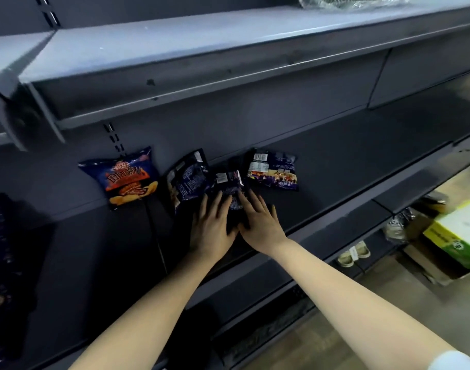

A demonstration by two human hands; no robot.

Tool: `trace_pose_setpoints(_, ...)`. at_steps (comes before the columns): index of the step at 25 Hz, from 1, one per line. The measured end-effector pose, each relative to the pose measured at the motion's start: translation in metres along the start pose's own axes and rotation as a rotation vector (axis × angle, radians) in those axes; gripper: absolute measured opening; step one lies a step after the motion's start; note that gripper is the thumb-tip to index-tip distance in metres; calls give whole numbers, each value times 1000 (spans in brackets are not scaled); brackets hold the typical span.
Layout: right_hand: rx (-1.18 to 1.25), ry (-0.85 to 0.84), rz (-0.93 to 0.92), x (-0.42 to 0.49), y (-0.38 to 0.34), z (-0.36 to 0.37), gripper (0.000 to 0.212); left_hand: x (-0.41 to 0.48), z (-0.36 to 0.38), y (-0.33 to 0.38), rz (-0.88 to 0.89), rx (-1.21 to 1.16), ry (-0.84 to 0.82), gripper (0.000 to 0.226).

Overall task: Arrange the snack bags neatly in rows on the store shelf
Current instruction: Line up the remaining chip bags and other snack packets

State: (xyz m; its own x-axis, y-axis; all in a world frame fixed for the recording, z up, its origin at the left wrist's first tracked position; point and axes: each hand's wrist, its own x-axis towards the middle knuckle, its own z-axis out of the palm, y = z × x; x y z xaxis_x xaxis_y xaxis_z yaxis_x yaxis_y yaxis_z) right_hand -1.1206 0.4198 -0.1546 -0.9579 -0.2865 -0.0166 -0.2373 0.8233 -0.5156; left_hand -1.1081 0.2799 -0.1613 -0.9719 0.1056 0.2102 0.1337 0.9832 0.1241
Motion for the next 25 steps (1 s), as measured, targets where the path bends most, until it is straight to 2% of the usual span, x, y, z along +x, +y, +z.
trace_pose_setpoints(3, -6, -15, 17, 2, 2, 2, 68, -2, 4, 0, 1, -28, 16, 72)
trace_pose_setpoints(5, 74, 34, 11, 3, 1, 2, 67, -1, 3, 0, -3, -68, 35, 73)
trace_pose_setpoints(11, 496, 450, -111, -18, -8, -8, 65, 2, -7, 0, 83, -215, 283, 74)
trace_pose_setpoints(15, 580, 430, -192, -25, -14, -26, 75, 7, -31, 7, -91, -317, 476, 51)
trace_pose_setpoints(18, 654, 471, -145, -19, -10, -42, 74, 11, -56, 4, -202, -627, 490, 47)
trace_pose_setpoints(20, 779, 417, -22, -13, -10, -51, 74, 9, -73, -3, -336, -943, 402, 41)
trace_pose_setpoints(22, 1014, 198, 111, -10, -12, -52, 72, 1, -77, -13, -471, -1222, 276, 37)
trace_pose_setpoints(23, 1144, 64, 136, -9, -16, -49, 69, -6, -76, -21, -532, -1324, 228, 40)
trace_pose_setpoints(25, 1277, -72, 113, -8, -26, -36, 56, -19, -71, -35, -631, -1389, 159, 47)
